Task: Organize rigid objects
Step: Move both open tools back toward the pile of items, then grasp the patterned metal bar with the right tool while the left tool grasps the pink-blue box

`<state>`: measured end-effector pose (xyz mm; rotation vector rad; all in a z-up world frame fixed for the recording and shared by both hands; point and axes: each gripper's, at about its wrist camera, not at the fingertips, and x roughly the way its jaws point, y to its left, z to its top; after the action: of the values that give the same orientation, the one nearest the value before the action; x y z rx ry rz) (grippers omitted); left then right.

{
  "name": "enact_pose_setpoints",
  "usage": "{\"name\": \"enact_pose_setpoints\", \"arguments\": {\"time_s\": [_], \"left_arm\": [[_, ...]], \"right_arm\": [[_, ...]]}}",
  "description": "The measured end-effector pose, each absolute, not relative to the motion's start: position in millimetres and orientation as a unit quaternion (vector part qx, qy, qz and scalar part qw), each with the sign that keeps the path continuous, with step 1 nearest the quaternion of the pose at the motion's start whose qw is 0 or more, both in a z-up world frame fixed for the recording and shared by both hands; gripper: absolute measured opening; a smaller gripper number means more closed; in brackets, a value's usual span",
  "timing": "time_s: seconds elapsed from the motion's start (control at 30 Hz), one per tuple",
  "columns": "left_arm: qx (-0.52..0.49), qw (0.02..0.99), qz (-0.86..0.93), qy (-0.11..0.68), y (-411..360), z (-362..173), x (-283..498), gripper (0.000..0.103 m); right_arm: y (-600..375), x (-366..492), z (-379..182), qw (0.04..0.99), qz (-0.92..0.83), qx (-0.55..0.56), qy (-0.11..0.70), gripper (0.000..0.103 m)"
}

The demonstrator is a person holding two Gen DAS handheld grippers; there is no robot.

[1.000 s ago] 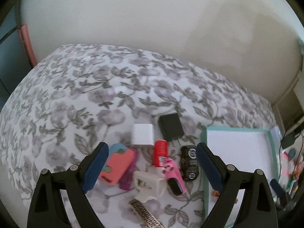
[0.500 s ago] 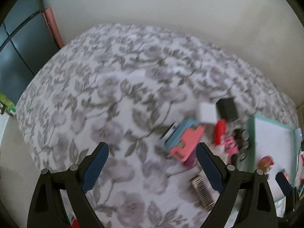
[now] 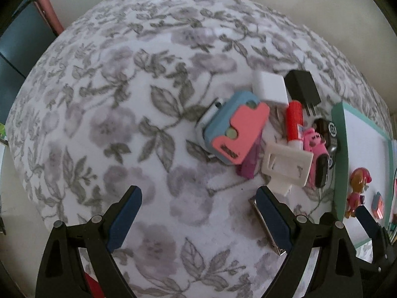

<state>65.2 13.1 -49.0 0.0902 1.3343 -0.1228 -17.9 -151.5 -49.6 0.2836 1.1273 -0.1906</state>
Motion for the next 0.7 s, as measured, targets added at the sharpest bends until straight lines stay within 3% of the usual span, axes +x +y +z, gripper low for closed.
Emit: {"name": "enact_pose_setpoints", "arguments": {"time_s": [0.23,0.7], "left_arm": [[-0.002,0.787,-0.012,0.617,36,-48,70,0.093],[-0.055,0.774,0.016,0.63,66,-56,82,0.093]], "right_arm": [[-136,-15,-46,0.84,-0.065,0.11,0.527,0.103],[-86,0,-63,0.835,0.0,0.049,0.548,0.086]]}}
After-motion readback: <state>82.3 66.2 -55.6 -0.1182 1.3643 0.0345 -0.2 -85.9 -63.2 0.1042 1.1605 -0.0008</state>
